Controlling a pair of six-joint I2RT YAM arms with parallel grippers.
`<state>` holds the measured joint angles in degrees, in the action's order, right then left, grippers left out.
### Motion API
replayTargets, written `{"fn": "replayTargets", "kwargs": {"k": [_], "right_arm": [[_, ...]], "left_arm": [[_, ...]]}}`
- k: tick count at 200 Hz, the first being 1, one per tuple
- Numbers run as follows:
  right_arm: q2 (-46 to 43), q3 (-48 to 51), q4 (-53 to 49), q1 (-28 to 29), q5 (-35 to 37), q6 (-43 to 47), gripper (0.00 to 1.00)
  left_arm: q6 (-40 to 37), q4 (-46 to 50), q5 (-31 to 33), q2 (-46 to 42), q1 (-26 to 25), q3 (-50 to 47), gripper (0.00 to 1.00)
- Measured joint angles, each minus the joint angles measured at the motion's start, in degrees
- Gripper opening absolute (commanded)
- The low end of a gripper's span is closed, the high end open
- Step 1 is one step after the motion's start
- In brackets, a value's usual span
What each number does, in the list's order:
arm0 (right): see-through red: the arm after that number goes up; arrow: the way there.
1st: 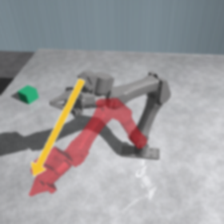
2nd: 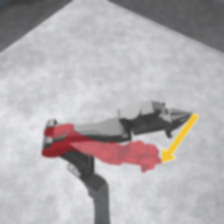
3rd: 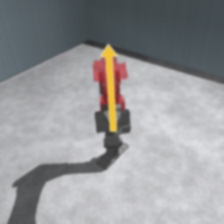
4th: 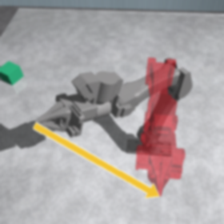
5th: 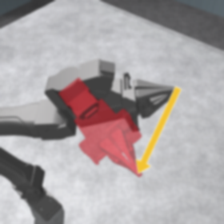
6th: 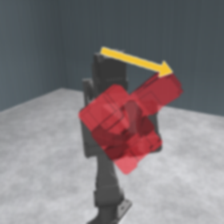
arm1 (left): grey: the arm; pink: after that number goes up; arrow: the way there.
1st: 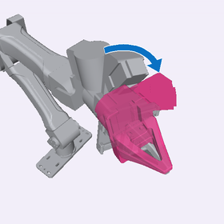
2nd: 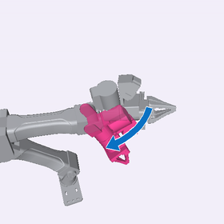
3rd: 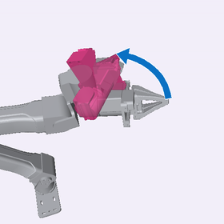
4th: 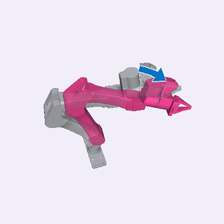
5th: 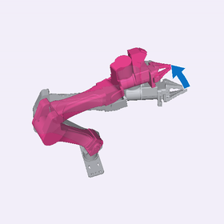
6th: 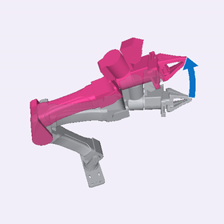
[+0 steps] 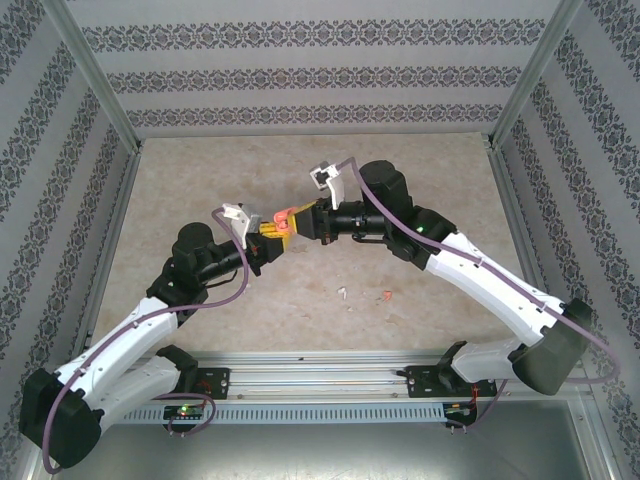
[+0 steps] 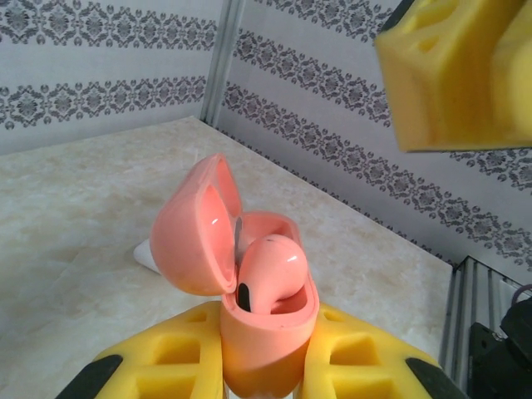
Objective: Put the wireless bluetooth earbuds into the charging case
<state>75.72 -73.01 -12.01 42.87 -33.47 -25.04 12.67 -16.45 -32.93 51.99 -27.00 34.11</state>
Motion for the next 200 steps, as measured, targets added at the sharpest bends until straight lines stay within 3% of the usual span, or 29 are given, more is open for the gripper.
{"fn": "replayTargets", "kwargs": {"k": [78, 133, 170, 200], "right_arm": [[3.6, 0.0, -1.6, 0.0, -3.1, -0.3, 0.12], [2.8, 0.0, -3.4, 0.0, -2.5, -0.3, 0.17], [-2.3, -0.4, -8.0, -1.6, 3.0, -0.4, 0.21], [-8.8, 1.7, -12.9, -8.6, 10.8, -4.2, 0.28]], "left_arm": [[0.5, -3.3, -2.7, 1.2, 0.0, 0.0, 0.0], [0.5, -3.4, -2.8, 1.7, 0.0, 0.0, 0.0], [0.4, -3.6, -2.5, 1.7, 0.0, -0.3, 0.0], [0.1, -3.6, -2.3, 1.7, 0.0, -1.0, 0.0]]}}
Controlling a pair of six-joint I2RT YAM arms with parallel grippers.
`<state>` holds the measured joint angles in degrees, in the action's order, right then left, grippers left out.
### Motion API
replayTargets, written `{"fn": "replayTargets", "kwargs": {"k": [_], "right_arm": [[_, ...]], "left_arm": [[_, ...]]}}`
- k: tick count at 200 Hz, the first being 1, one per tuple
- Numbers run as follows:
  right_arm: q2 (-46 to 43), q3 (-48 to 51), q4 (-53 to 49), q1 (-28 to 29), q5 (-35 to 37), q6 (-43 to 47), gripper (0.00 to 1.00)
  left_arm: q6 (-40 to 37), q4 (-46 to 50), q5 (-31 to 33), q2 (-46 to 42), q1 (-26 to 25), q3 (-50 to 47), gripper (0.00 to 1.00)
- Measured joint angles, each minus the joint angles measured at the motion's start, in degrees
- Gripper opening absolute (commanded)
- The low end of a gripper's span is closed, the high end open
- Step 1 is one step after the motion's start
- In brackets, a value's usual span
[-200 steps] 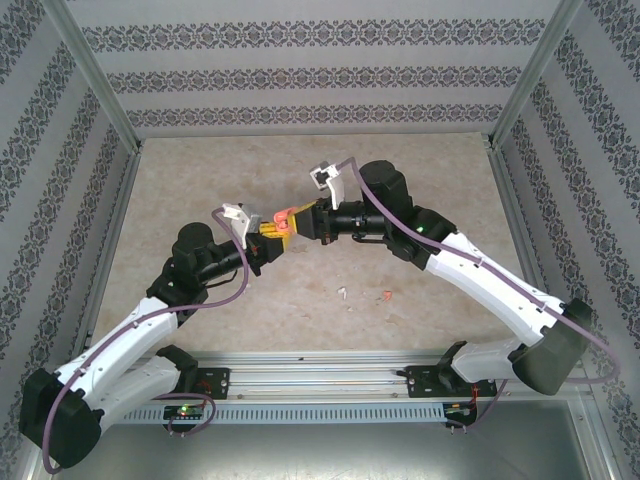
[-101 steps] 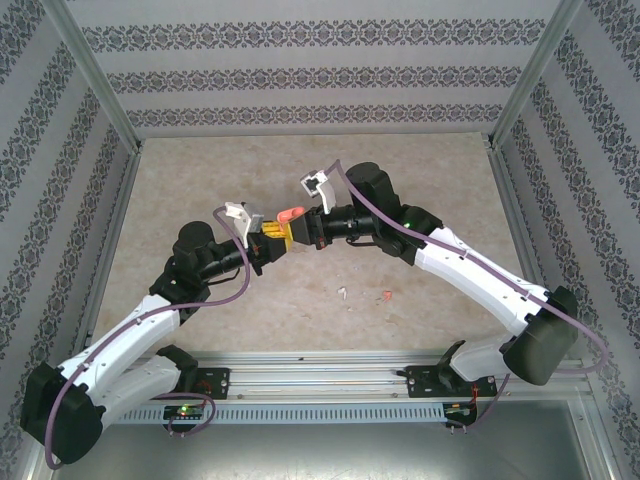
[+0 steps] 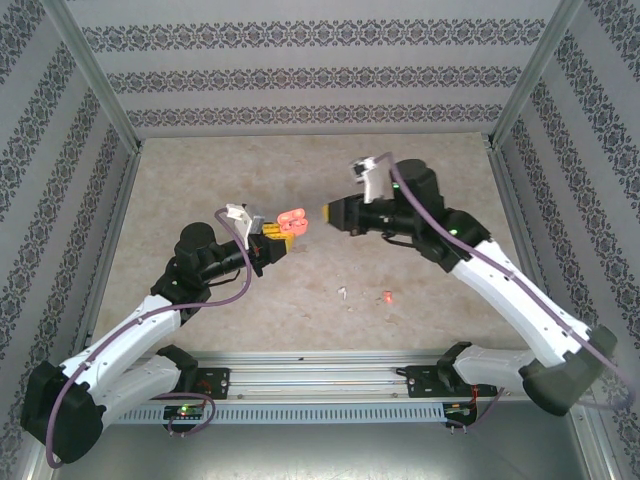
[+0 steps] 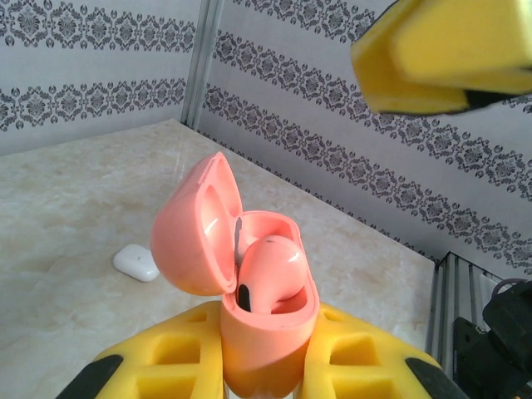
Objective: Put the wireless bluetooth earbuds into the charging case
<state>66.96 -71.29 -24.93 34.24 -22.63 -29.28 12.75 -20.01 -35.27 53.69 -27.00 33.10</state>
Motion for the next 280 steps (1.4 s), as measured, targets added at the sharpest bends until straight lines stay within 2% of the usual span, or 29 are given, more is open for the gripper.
{"fn": "replayTargets", "kwargs": {"k": [42, 80, 152, 223, 280], "right_arm": [[-5.8, 14.7, -6.9, -13.9, 4.5, -6.9, 0.4], [-4.5, 24.4, -12.9, -17.6, 5.4, -7.8, 0.48], [5.9, 31.2, -13.7, -18.3, 6.3, -6.6, 0.46], [14.2, 31.5, -10.2, -16.7, 6.3, -5.9, 0.42], [16.6, 30.5, -10.4, -14.8, 7.4, -5.2, 0.4]], "left_arm": [[-1.0, 0.0, 0.2, 0.7, 0.0, 0.0, 0.0], [-1.6, -0.4, -0.8, 2.6, 0.0, -0.3, 0.0], [-4.2, -4.1, -4.3, 4.2, 0.0, -2.1, 0.0], [-5.3, -5.0, -5.0, 4.1, 0.0, -3.5, 0.0], [-5.7, -5.2, -5.0, 3.9, 0.0, -4.0, 0.0]]}}
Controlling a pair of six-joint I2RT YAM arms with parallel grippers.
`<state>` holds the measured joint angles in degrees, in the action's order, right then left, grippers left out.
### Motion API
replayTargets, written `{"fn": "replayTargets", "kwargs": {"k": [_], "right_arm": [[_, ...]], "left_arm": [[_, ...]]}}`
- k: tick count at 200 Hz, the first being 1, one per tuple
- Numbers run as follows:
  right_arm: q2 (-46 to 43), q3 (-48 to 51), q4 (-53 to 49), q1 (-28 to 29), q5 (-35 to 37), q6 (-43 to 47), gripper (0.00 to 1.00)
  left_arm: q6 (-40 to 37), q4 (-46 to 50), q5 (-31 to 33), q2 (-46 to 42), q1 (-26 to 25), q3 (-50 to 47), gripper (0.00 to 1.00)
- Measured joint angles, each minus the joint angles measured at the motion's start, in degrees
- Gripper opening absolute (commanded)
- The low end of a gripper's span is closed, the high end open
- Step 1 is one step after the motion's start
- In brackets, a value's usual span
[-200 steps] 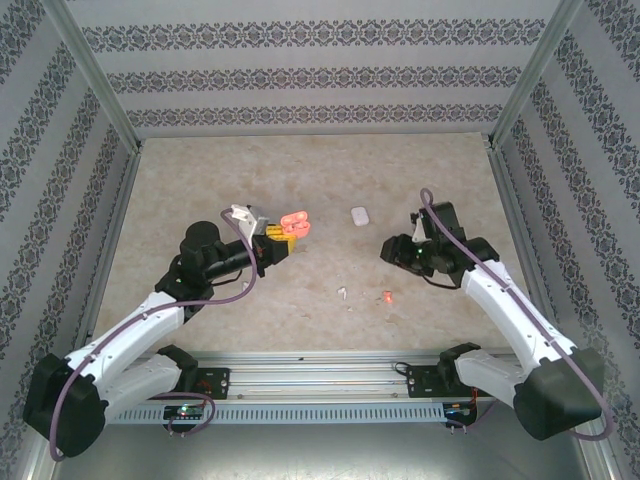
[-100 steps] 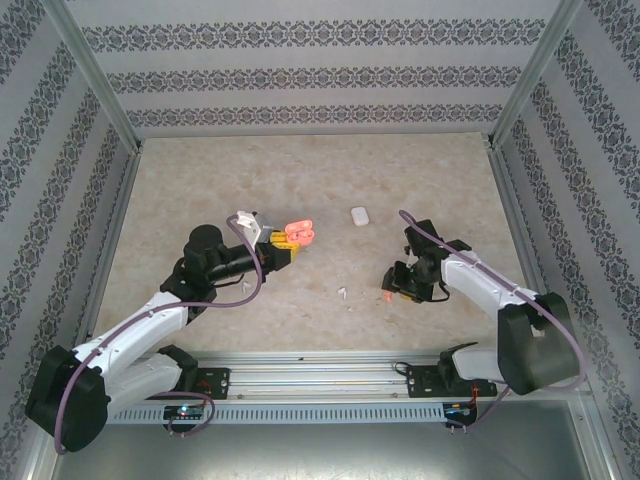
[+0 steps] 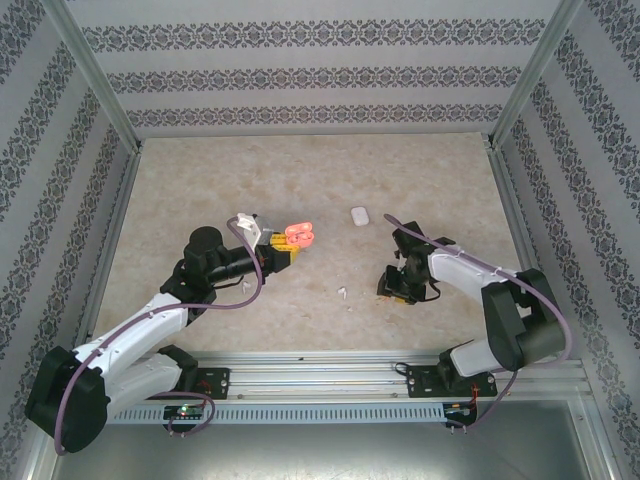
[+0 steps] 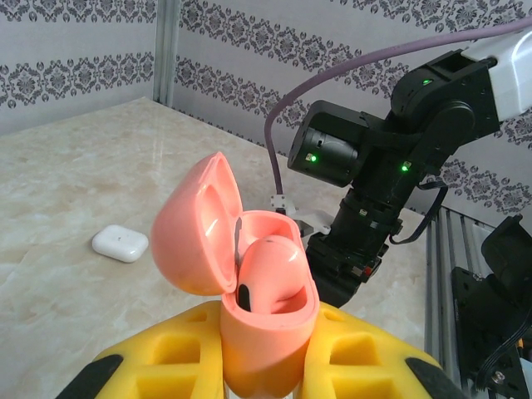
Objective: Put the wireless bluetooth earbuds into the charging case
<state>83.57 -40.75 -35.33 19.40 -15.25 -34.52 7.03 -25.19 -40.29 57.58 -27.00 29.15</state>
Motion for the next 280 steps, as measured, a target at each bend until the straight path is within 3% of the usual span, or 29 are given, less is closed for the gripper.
{"fn": "replayTargets", "kwargs": {"k": [131, 185, 280], "right_arm": [[4.6, -4.6, -4.8, 2.2, 3.1, 2.7, 0.25], [5.3, -6.3, -4.1, 4.0, 1.7, 4.6, 0.4], [4.7, -9.4, -5.9, 1.4, 0.8, 7.1, 0.41]], "left_arm": [[-0.3, 0.0, 0.0, -0.1, 0.0, 0.0, 0.0], [-0.3, 0.0, 0.2, -0.1, 0.0, 0.0, 0.0], [-0.4, 0.1, 0.2, -0.1, 0.0, 0.0, 0.0]]}}
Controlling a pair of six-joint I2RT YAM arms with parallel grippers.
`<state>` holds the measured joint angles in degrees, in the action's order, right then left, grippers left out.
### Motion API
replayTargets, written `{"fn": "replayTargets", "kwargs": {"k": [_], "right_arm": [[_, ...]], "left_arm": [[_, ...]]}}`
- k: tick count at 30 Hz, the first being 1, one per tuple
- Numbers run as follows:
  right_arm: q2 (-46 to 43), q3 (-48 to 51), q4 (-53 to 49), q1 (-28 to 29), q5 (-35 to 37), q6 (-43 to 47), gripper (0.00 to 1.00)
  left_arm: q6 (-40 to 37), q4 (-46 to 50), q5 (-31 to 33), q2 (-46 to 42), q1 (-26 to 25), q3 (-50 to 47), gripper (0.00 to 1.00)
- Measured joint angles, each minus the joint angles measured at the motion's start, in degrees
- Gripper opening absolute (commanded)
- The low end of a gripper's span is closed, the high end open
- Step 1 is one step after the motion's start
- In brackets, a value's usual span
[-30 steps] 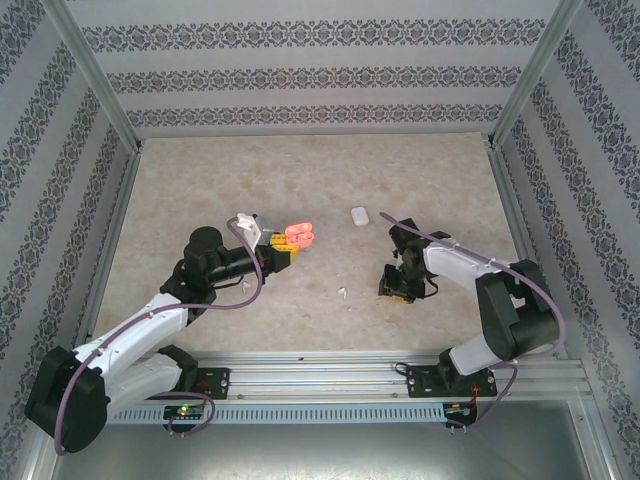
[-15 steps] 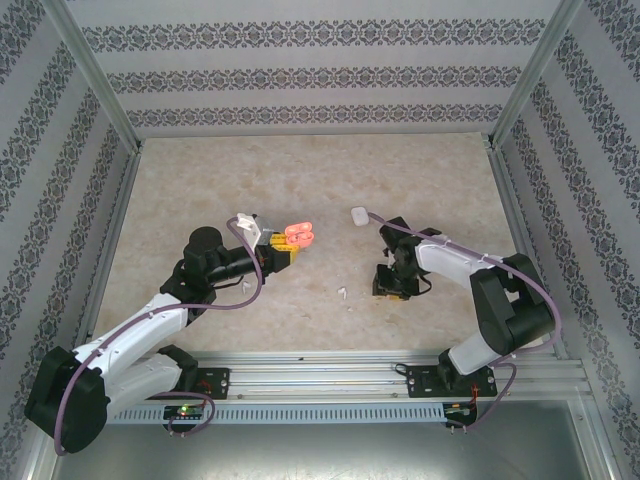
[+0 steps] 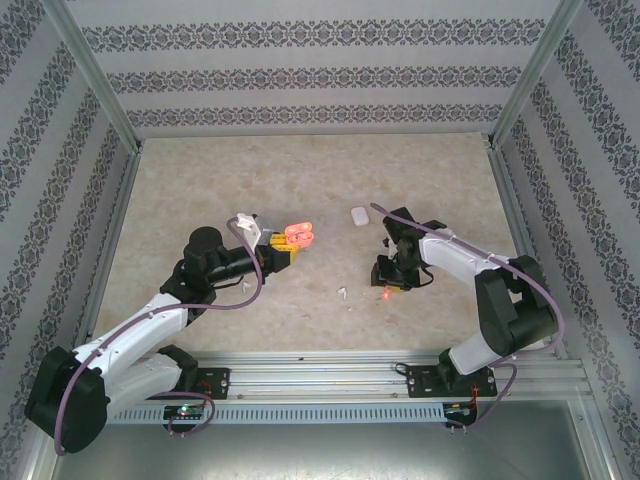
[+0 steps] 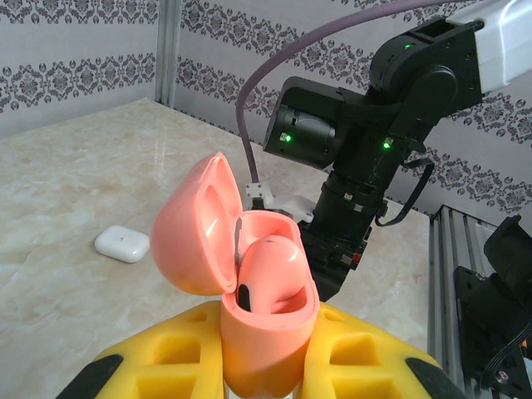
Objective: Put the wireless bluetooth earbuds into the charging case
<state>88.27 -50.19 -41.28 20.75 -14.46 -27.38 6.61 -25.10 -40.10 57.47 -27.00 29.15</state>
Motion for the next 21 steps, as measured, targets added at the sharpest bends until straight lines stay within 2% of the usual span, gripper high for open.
{"fn": "replayTargets", "kwargs": {"k": [21], "right_arm": [[-0.7, 2.0, 0.5, -0.7, 0.0, -1.6, 0.45]], "left_arm": [[-0.2, 0.3, 0.0, 0.2, 0.0, 0.0, 0.0]]}}
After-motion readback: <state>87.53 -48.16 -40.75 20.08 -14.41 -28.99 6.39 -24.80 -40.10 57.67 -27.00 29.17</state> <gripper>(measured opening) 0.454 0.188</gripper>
